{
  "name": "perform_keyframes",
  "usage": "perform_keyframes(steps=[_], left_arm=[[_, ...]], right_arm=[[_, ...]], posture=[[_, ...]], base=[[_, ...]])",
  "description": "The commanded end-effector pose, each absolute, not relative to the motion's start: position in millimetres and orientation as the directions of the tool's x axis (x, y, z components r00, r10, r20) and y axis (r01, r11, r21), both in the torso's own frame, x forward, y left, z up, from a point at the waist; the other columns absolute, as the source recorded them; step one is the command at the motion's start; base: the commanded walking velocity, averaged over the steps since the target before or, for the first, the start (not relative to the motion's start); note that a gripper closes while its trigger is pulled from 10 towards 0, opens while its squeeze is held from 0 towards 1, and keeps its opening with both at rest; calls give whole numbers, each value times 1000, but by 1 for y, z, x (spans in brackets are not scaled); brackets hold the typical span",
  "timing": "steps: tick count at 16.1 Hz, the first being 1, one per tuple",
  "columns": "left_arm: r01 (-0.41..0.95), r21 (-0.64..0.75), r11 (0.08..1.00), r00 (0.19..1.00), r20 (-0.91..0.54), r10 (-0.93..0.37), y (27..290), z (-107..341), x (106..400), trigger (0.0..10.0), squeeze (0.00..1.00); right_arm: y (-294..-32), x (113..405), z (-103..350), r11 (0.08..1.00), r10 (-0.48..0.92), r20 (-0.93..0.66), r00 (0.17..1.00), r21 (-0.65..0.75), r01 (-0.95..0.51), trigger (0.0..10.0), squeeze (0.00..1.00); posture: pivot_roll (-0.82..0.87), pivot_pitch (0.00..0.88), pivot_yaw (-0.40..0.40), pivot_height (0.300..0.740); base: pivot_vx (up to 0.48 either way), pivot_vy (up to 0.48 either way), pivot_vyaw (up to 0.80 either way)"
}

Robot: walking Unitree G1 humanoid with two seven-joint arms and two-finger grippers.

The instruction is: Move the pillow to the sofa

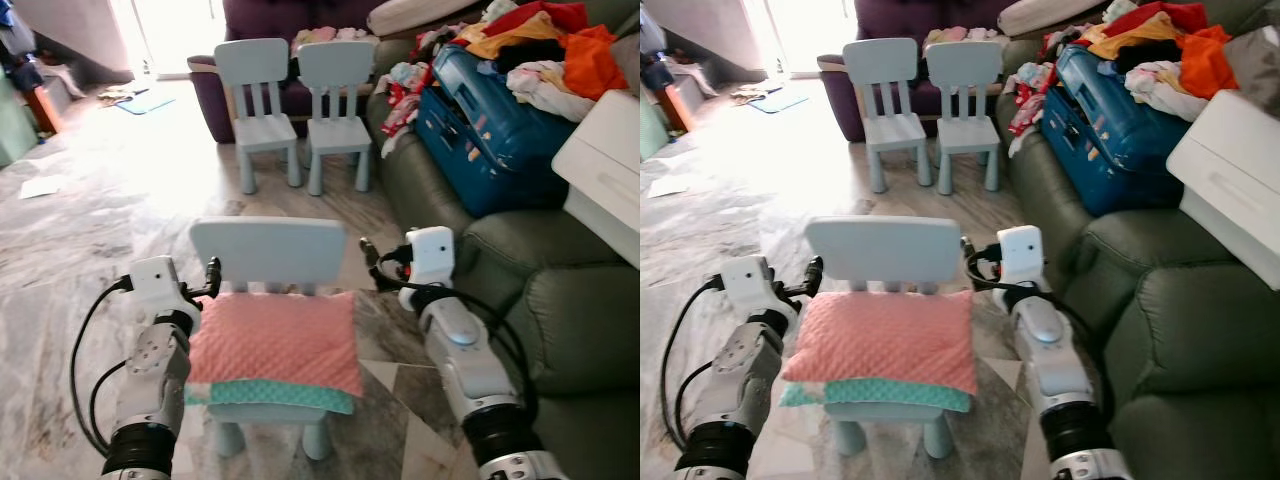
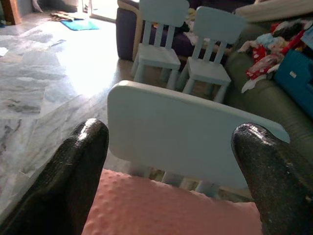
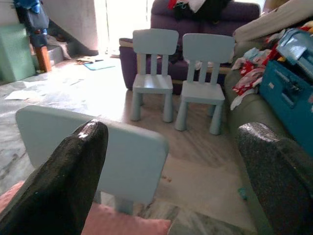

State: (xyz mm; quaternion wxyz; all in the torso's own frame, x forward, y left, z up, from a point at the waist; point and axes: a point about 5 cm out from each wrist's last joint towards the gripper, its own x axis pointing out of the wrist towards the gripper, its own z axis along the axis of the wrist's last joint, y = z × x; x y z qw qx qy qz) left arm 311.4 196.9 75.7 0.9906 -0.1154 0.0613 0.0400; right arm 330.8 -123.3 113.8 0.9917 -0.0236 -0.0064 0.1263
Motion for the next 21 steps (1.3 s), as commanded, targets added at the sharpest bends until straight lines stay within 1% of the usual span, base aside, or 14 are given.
perform_keyframes(steps=[1, 4, 5, 8, 11, 17, 21], left_arm=[[-107, -197, 975, 986, -143, 80, 202, 75, 311, 10000, 0], [-108, -192, 976, 986, -147, 80, 201, 74, 310, 10000, 0], [-106, -160, 981, 986, -142, 84, 202, 75, 311, 10000, 0], [-100, -166, 981, 989, -127, 79, 200, 76, 311, 10000, 0], [-93, -131, 987, 991, -108, 79, 199, 80, 313, 10000, 0], [-70, -151, 986, 993, -104, 55, 196, 81, 314, 10000, 0], [-74, -105, 992, 991, -118, 61, 203, 77, 307, 10000, 0]], right_arm=[[-117, 332, 117, 963, 268, 21, 963, -43, -267, 10000, 0], [-117, 332, 117, 963, 266, 19, 964, -42, -265, 10000, 0], [-118, 331, 117, 964, 264, 19, 964, -43, -263, 10000, 0], [-119, 332, 117, 964, 262, 20, 965, -43, -261, 10000, 0], [-120, 333, 117, 966, 256, 20, 967, -42, -255, 10000, 0], [-117, 333, 117, 966, 258, 27, 966, -32, -257, 10000, 0], [-117, 328, 119, 962, 275, 47, 960, -8, -275, 10000, 0]], posture=[[-154, 36, 19, 740], [-154, 39, 19, 740], [-155, 38, 20, 740], [-156, 38, 20, 740], [-154, 36, 23, 740], [-147, 38, 30, 740], [-140, 38, 33, 740]], base=[[0, 480, 0], [0, 480, 0], [0, 0, 0], [0, 0, 0], [0, 0, 0], [0, 0, 0], [0, 0, 0]])
